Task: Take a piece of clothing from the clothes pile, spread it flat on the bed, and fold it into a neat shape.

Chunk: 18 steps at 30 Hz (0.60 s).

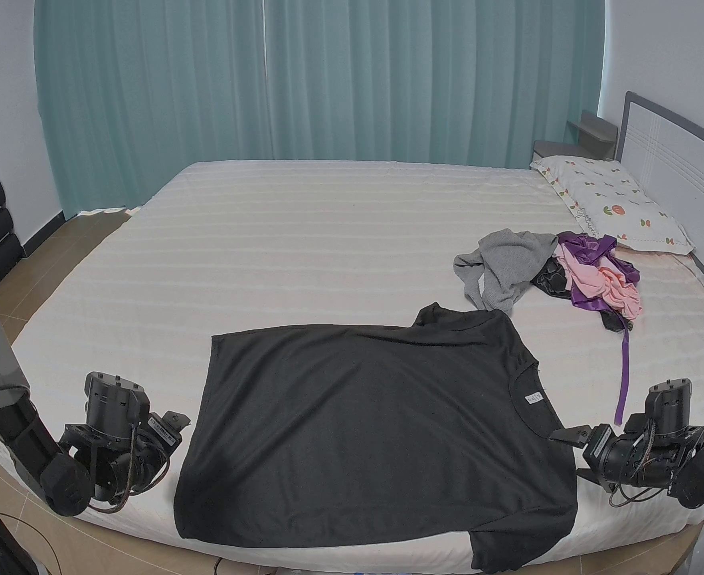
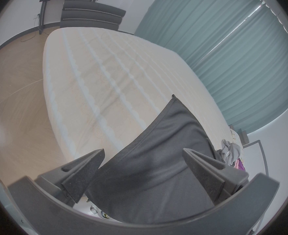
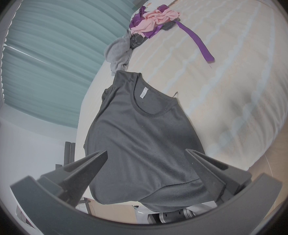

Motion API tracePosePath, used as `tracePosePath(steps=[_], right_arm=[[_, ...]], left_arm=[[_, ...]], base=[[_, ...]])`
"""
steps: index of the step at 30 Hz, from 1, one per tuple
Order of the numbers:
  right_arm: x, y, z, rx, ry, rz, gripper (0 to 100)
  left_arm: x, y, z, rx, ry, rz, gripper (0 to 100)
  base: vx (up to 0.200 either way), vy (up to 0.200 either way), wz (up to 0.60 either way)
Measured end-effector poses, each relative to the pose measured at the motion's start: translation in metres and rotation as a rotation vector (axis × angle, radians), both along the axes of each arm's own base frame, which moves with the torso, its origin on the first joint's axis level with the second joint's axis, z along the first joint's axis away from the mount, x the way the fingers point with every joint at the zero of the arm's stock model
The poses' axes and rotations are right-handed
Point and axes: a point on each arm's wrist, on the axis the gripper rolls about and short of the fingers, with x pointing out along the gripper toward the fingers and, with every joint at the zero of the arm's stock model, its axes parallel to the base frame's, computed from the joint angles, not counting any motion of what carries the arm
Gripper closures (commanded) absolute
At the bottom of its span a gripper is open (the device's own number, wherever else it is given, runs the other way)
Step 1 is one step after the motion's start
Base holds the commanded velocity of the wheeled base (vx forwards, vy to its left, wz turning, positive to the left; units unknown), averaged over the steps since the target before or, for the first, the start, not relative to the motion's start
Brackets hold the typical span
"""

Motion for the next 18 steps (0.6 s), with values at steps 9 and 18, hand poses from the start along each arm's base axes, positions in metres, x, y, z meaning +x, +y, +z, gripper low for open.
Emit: tracePosePath(steps=[9,18], right_arm=[[0.035,0.004,0.014,-0.002,-0.104,-0.008,0],[0.112,0.019,0.045,0.002,-0.198,0.012,0]], left_arm=[[0.004,-0.001,0.013,-0.106,0.002,-0.072,0],[0.010,0.000,0.018,-0.171,-0.023,-0.077,0]], base=[[0.000,0.000,0.00],[0.000,0.000,0.00]])
